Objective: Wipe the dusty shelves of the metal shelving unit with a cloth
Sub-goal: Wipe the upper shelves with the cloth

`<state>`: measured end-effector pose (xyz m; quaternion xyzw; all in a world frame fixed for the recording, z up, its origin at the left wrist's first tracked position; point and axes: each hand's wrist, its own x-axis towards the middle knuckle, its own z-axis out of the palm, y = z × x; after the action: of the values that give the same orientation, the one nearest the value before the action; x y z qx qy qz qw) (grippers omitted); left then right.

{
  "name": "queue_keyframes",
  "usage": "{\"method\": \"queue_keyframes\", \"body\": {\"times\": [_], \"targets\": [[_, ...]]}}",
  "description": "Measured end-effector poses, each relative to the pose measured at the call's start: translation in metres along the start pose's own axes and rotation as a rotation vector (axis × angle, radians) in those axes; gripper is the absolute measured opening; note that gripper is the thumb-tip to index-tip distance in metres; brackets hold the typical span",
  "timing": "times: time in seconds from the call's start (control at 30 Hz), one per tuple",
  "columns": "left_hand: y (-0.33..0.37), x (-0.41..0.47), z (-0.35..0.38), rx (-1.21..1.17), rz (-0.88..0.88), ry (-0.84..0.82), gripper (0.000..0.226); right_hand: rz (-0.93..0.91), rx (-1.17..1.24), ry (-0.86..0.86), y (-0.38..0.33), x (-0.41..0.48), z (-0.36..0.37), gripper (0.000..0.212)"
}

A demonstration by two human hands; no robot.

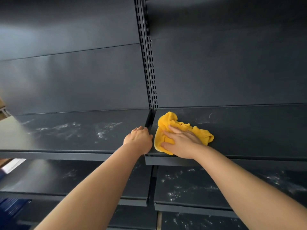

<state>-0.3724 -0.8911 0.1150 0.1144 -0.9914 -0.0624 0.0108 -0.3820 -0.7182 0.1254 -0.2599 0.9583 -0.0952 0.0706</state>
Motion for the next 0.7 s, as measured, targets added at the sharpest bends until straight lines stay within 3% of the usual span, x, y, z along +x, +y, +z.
{"method": "queue_keyframes", "body": {"times": [0.23,0.37,0.57,0.63,0.7], "targets": [[0.001,0.006,-0.006,0.195,0.027,-0.008,0.022,0.027,-0.044,-0.057,-0.010,0.047,0.009,0.060],[0.003,0.011,-0.009,0.285,0.031,-0.003,0.026,0.051,-0.060,-0.060,-0.012,0.076,0.006,0.061],[0.013,0.015,-0.012,0.236,-0.039,0.009,0.024,0.100,-0.058,-0.064,0.000,0.099,-0.001,0.058],[0.017,0.015,-0.009,0.179,-0.061,0.027,0.031,0.109,-0.062,-0.059,0.006,0.101,-0.002,0.056],[0.022,0.016,-0.002,0.134,-0.063,-0.012,0.052,0.119,-0.075,-0.044,0.013,0.100,-0.002,0.056]]}}
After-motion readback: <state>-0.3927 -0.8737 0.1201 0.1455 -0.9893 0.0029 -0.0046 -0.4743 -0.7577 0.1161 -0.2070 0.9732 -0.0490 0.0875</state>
